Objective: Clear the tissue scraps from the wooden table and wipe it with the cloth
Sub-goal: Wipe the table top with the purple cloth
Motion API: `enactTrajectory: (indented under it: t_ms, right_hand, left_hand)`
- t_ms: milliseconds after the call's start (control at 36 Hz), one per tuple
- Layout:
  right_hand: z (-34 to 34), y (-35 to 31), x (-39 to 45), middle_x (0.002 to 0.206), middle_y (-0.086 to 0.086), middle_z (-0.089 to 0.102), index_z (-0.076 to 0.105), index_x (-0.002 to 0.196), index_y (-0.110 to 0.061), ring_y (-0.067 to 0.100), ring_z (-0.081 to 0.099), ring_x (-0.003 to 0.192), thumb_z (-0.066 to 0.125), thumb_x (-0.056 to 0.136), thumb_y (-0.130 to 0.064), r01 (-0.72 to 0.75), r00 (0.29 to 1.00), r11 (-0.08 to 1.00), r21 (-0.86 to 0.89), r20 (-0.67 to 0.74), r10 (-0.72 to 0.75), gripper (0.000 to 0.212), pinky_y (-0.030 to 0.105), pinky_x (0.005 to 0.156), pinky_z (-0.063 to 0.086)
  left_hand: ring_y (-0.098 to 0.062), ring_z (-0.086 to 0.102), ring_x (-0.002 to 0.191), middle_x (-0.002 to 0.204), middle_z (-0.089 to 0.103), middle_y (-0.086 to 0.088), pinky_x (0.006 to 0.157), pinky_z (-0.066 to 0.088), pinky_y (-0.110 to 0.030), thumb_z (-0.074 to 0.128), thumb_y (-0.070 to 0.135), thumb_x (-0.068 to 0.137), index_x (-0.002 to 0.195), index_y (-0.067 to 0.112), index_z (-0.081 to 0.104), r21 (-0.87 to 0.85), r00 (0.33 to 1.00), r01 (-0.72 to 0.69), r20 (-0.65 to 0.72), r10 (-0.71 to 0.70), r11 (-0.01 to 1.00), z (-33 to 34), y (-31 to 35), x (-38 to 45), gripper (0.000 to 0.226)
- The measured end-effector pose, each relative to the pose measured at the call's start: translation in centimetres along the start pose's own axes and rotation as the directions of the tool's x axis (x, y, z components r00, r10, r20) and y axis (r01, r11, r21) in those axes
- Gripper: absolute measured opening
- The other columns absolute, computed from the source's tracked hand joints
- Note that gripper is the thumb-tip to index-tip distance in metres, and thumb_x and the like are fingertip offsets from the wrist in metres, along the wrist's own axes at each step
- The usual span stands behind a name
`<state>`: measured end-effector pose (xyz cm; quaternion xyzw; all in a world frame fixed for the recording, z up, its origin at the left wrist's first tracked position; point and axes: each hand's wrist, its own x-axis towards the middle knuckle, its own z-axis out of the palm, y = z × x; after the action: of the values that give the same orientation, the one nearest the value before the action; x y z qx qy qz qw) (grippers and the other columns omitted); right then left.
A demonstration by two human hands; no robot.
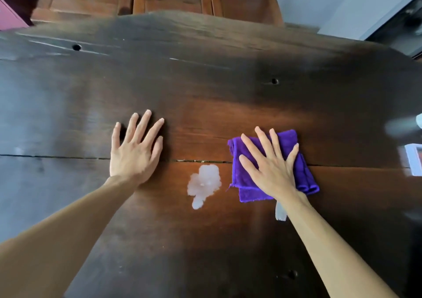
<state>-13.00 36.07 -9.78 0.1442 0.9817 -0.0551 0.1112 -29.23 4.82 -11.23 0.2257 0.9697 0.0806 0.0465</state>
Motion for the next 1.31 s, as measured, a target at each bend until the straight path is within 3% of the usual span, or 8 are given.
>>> enactTrajectory:
  t_ms: [222,556,778,1000,1306]
  right_hand:
    - [-2.8,0.4,12.0,0.168,-0.014,0.0,-0.009,0.15,-0.06,0.022,-0.006,0.156,0.005,0.097,-0.075,-0.067,0.997,0.997,0.028,-0.036,0.068,0.057,0.081,0.109,0.0]
    - [-8.0,0.0,31.2,0.169,-0.01,0.006,0.004,0.15,-0.059,0.025,-0.007,0.156,0.006,0.09,-0.078,-0.283,0.947,0.944,0.168,-0.104,0.303,0.063,0.085,0.102,-0.008]
    - [-9.9,-2.5,37.6,0.169,-0.009,0.007,0.013,0.151,-0.059,0.031,-0.007,0.156,0.006,0.085,-0.078,-0.386,0.902,0.897,0.213,-0.114,0.415,0.069,0.088,0.095,-0.013]
    - [-9.2,-8.3,37.2,0.17,-0.007,-0.002,0.004,0.154,-0.055,0.034,-0.012,0.155,0.006,0.089,-0.078,-0.196,0.971,0.972,0.127,-0.117,0.211,0.068,0.089,0.093,-0.012]
    - [-5.2,-11.9,25.5,0.169,-0.014,-0.007,0.001,0.152,-0.058,0.029,-0.014,0.155,0.008,0.089,-0.082,0.097,0.99,0.995,0.031,-0.109,-0.093,0.067,0.087,0.098,-0.011]
  left_hand:
    - [-0.024,0.021,0.156,0.169,0.026,0.005,0.124,0.015,-0.054,0.031,0.044,0.104,0.155,0.037,0.04,0.0,1.0,-0.012,-0.022,0.012,1.0,-0.1,-0.2,0.2,0.053]
    - [-0.023,0.023,0.156,0.169,0.027,0.005,0.123,0.022,-0.057,0.037,0.042,0.103,0.156,0.038,0.039,0.01,0.996,-0.05,-0.08,0.05,0.999,0.6,-0.6,0.0,0.053]
    - [-0.023,0.022,0.157,0.169,0.026,0.005,0.123,0.022,-0.057,0.036,0.042,0.103,0.157,0.039,0.037,0.025,0.997,-0.046,-0.064,0.048,0.999,0.5,-0.7,0.2,0.053]
    - [-0.022,0.024,0.156,0.169,0.027,0.006,0.123,0.021,-0.055,0.035,0.043,0.105,0.156,0.04,0.036,0.038,0.996,-0.041,-0.071,0.044,0.998,0.5,-0.7,0.3,0.052]
    - [-0.022,0.026,0.155,0.168,0.03,0.006,0.124,0.018,-0.053,0.035,0.043,0.105,0.155,0.041,0.039,0.014,0.998,-0.034,-0.057,0.035,0.999,0.4,-0.6,0.2,0.05]
